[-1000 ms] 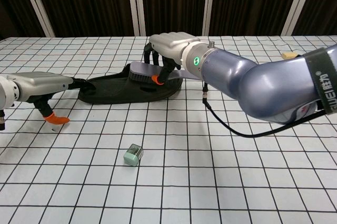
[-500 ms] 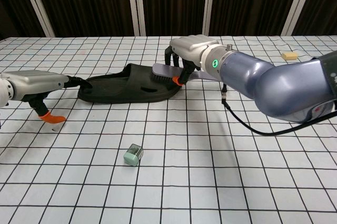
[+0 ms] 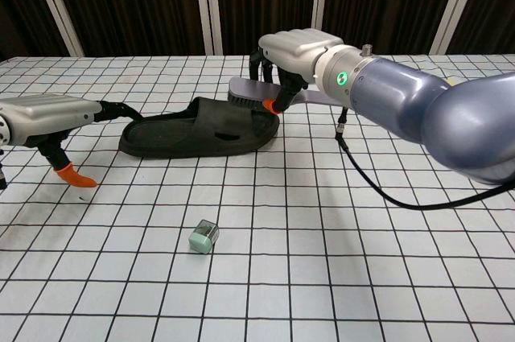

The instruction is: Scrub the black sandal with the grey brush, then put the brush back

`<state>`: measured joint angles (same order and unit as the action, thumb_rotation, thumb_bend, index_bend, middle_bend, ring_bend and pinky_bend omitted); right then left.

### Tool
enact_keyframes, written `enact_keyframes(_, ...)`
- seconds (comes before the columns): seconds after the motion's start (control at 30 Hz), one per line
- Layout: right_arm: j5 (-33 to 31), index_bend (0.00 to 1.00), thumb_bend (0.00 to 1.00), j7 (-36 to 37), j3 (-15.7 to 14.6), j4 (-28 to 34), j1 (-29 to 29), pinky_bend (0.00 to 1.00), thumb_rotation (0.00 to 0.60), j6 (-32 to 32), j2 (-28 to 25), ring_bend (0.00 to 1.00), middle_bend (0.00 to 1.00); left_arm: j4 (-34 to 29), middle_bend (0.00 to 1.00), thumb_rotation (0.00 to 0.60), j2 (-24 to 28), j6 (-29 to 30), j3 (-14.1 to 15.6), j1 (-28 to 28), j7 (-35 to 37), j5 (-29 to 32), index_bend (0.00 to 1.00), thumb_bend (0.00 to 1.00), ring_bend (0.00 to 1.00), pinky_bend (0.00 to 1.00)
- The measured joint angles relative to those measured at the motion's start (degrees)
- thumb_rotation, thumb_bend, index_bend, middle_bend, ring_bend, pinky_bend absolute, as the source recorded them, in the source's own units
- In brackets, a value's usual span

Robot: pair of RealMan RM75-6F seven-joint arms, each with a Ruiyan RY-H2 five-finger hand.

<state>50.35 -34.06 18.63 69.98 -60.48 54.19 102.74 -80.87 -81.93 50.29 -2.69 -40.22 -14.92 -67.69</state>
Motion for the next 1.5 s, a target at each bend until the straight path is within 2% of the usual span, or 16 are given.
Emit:
enact_keyframes(0.27,-1.0,0.73,0.47,-3.3,-1.2,8.8,3.4,0.58,0.6,4.9,-5.0,0.54,0.61,-2.0,0.0,0.593,1.5,5.2,0.4,2.0,2.1,-5.3,0.0,0.24,0.0,0.02)
enact_keyframes(0.4,-1.6,0.73,0.47,-4.0,-3.0,11.8,6.3,0.58,0.6,7.1,-7.6,0.54,0.61,-4.5,0.0,0.59,3.4,9.9,1.2,4.1,1.9,-7.6,0.0,0.2,0.0,0.02)
enact_keyframes(0.57,-2.1,0.73,0.47,-3.8,-5.6,13.2,9.3,0.58,0.6,8.0,-9.8,0.54,0.61,-7.7,0.0,0.592,6.1,17.3,2.9,8.3,1.0,-11.0,0.0,0.19,0.0,0.02)
enact_keyframes(0.73,-2.1,0.73,0.47,-3.7,-9.3,11.8,11.7,0.58,0.6,7.4,-10.6,0.54,0.61,-9.2,0.0,0.596,8.1,24.1,5.2,13.1,1.1,-15.8,0.0,0.19,0.0,0.02)
enact_keyframes(1.03,0.3,0.72,0.47,-0.5,-12.2,5.6,14.1,0.58,0.6,4.8,-8.9,0.54,0.61,-7.3,0.0,0.6,7.4,21.9,5.3,13.9,1.5,-15.3,0.0,0.19,0.0,0.02)
enact_keyframes(1.4,2.0,0.53,0.47,-0.4,-12.5,4.0,14.2,0.58,0.6,2.6,-8.8,0.51,0.5,-5.0,0.0,0.6,6.4,19.3,4.1,13.4,4.0,-14.8,0.0,0.18,0.0,0.02)
enact_keyframes(1.5,2.2,0.44,0.47,-0.6,-12.6,4.1,14.2,0.56,0.6,2.1,-8.9,0.49,0.45,-5.0,0.0,0.6,6.3,19.1,3.9,13.4,4.5,-14.9,0.0,0.17,0.0,0.02)
